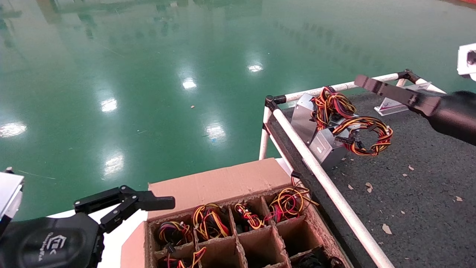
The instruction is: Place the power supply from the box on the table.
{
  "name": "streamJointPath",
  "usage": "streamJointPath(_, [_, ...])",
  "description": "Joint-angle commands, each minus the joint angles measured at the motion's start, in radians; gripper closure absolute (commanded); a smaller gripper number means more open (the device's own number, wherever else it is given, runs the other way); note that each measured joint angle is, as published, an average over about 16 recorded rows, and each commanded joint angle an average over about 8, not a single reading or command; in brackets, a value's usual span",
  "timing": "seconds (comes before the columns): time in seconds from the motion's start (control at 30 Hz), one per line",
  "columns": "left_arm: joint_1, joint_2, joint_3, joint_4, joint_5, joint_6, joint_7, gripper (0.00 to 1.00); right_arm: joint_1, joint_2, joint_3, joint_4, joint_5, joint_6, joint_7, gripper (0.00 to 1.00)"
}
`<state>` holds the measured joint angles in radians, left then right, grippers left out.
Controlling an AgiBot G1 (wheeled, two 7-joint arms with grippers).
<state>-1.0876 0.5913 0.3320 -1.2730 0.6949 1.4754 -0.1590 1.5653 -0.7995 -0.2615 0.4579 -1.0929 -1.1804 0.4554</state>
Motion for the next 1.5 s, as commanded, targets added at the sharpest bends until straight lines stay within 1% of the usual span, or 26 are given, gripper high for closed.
streamJointPath(0.03, [0.000, 0.000, 0.000, 0.000, 0.000, 0.000, 0.000, 0.00, 0.006, -0.010, 0.000, 0.014, 0.002, 0.003, 0.006, 0.00])
streamJointPath(0.23, [0.000, 0.000, 0.000, 0.000, 0.000, 0.000, 0.000, 0.00, 0.014, -0.046, 0.002, 0.043, 0.022, -0.025, 0.010, 0.00])
streamJointPath(0.4, [0.000, 0.000, 0.000, 0.000, 0.000, 0.000, 0.000, 0.00, -0.003, -0.049, 0.003, 0.081, 0.044, -0.050, -0.001, 0.00])
streamJointPath(1.5, [0.000, 0.000, 0.001, 0.001, -0.001, 0.000, 0.001, 0.00, -0.280, 0.085, -0.009, 0.505, 0.225, -0.201, -0.152, 0.00])
